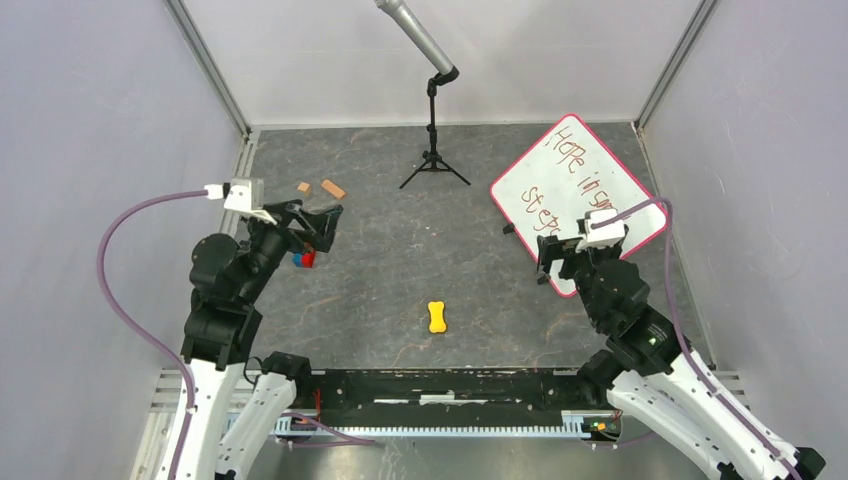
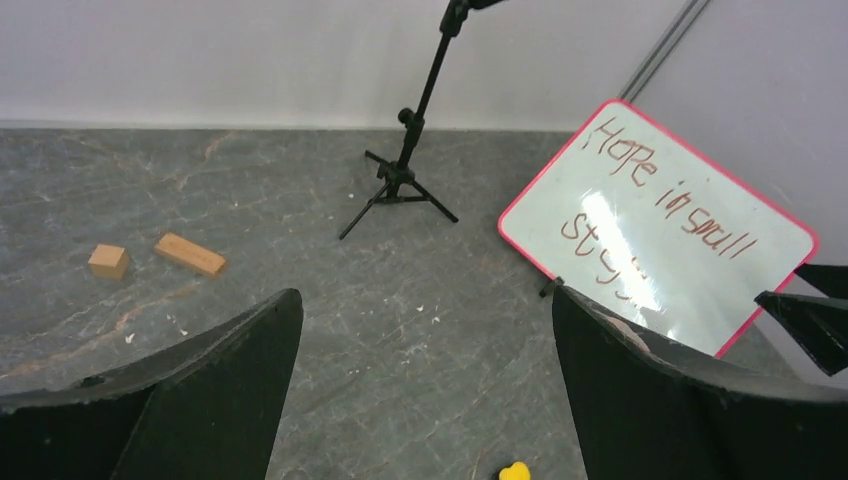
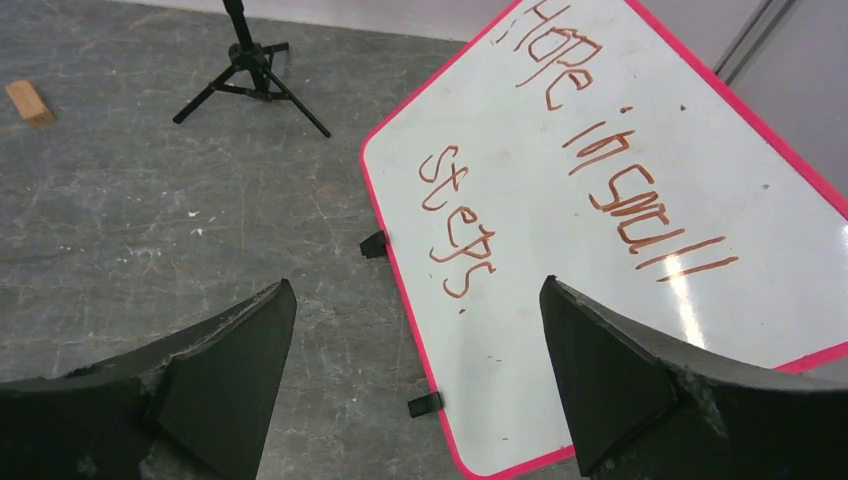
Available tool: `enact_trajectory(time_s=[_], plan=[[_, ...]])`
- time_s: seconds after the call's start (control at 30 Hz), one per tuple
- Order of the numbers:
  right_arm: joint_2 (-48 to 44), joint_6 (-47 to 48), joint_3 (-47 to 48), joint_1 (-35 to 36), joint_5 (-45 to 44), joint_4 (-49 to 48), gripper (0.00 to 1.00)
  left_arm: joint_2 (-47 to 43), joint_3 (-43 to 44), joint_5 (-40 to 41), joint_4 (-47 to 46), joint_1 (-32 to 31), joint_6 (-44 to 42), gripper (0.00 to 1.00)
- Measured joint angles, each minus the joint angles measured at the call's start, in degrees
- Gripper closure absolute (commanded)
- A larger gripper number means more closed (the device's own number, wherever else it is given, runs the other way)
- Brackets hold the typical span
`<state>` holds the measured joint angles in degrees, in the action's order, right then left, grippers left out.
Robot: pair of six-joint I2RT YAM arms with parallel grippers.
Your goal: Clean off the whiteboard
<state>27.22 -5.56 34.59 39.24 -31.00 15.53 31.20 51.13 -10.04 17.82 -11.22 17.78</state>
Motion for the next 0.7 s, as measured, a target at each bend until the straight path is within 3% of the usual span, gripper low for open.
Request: enact_trajectory(time_s=[0.23,0.4,0.53,0.7], plan=[[9.6,-2.3,-0.1,0.0,-0.1,-1.8,0.02,4.1,0.2,-1.1,3.5,0.0,-2.5,0.00],[23.3,-7.6,1.0,0.9,1.3,-2.2,0.02,4.4,-0.1,-2.2,3.8,0.0,-2.5,0.00],[35.7,-14.5,3.2,5.9,3.8,-0.8,0.02,4.3,-0.7,-2.6,4.2,0.0,-2.5,0.00],[43.3,-25.0,3.6,15.6,5.0,-1.3,0.02,3.7,-1.1,-2.6,4.7,0.0,-2.5,0.00]])
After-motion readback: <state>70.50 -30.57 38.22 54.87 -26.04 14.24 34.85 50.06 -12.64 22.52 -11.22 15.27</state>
